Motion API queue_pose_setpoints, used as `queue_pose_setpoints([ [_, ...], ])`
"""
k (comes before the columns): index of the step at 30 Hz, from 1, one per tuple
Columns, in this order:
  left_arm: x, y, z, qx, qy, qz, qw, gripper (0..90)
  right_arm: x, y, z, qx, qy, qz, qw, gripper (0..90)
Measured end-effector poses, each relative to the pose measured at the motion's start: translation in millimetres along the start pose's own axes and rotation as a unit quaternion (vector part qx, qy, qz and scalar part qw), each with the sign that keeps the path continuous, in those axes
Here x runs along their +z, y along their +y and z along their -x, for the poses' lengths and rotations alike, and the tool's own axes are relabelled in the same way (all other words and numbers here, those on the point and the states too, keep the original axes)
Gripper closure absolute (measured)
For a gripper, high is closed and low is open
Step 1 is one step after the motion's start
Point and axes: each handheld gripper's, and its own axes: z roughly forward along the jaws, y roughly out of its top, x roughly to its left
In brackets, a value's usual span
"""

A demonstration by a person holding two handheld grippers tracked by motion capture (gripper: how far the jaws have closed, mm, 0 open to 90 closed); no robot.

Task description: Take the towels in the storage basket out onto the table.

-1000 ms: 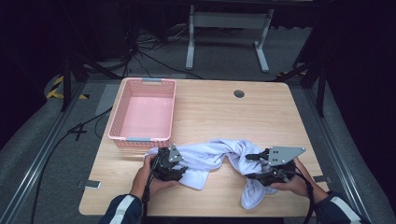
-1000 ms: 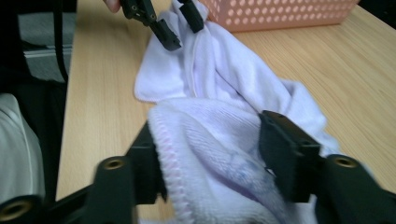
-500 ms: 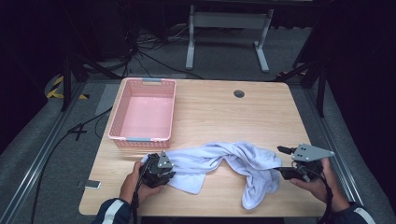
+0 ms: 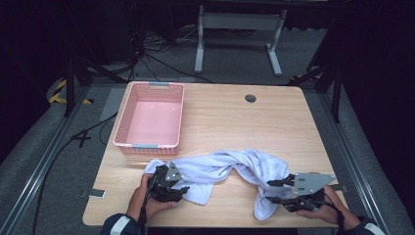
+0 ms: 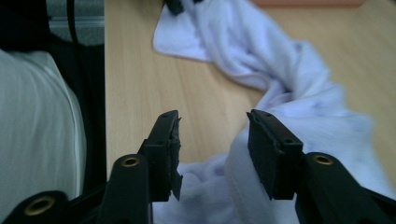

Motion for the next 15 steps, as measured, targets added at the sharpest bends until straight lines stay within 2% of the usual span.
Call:
queue_pose_setpoints([
  [2,-1.2,4.9,8.9,0.025,-0.027,0.016,0.9992,55.1,16.2,-2.5,-2.9,-0.004,0.015,-0.021,0.9997,47.1],
  [4,1.3,10.4,18.6,0.047,-0.037,0.017,0.9981,56.6,25.6,-4.6,-4.4,-0.005,0.026,-0.033,0.9991,44.6],
  [5,4.4,13.3,23.6,0.058,-0.046,0.014,0.9972,56.3,30.1,-5.5,-5.0,-0.005,0.027,-0.039,0.9989,42.3],
  [7,13.4,18.1,31.8,0.078,-0.057,-0.008,0.9953,56.1,36.8,-7.3,-4.4,-0.009,0.024,-0.060,0.9978,40.7],
  [9,22.6,19.5,36.3,0.081,-0.076,-0.013,0.9937,52.6,38.4,-8.6,-4.0,-0.005,0.035,-0.069,0.9970,38.2],
  [10,26.3,20.1,37.8,0.082,-0.075,-0.020,0.9936,52.6,38.8,-9.4,-3.4,-0.009,0.040,-0.073,0.9965,36.0],
  [11,28.2,20.6,37.0,0.078,-0.080,-0.013,0.9936,51.2,39.0,-10.6,-3.4,-0.015,0.045,-0.078,0.9958,34.5],
  [13,30.6,21.2,34.2,0.065,-0.078,-0.011,0.9948,49.0,40.4,-15.0,-0.8,-0.015,0.046,-0.093,0.9945,33.5],
  [15,30.8,20.5,31.4,0.062,-0.081,-0.008,0.9947,50.7,42.9,-19.9,1.5,-0.015,0.054,-0.102,0.9932,32.6],
])
